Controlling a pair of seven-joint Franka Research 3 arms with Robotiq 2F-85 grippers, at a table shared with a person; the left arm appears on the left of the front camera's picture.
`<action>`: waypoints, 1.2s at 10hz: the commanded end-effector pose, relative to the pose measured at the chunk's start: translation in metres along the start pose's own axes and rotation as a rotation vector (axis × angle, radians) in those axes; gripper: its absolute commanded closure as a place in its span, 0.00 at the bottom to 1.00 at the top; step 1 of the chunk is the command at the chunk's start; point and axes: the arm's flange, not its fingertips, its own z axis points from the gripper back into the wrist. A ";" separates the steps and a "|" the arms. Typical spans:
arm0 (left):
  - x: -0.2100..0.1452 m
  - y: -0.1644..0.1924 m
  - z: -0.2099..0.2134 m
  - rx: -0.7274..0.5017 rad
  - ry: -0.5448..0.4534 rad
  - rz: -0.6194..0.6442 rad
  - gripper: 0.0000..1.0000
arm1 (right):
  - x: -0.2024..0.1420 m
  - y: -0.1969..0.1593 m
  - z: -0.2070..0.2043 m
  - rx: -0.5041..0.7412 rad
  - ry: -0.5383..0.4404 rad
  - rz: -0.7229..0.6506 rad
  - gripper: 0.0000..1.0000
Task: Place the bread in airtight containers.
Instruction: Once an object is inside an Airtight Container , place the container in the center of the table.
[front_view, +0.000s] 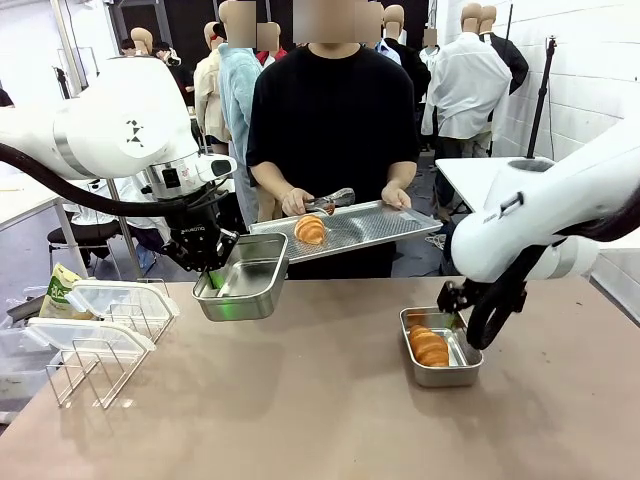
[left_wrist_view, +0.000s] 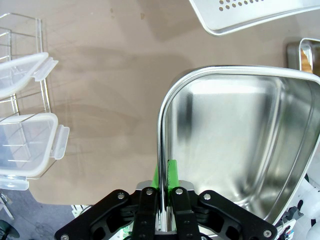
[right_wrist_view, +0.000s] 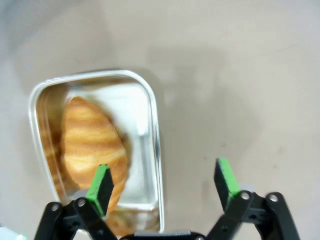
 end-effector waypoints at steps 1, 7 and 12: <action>0.000 0.001 0.004 0.010 -0.006 0.003 1.00 | -0.024 0.003 0.066 0.005 -0.151 -0.014 0.00; 0.000 0.001 0.004 0.010 -0.006 0.003 1.00 | -0.060 -0.010 0.162 0.018 -0.322 0.025 0.00; 0.000 0.001 0.004 0.010 -0.006 0.003 1.00 | -0.057 -0.002 0.172 0.016 -0.348 0.019 0.00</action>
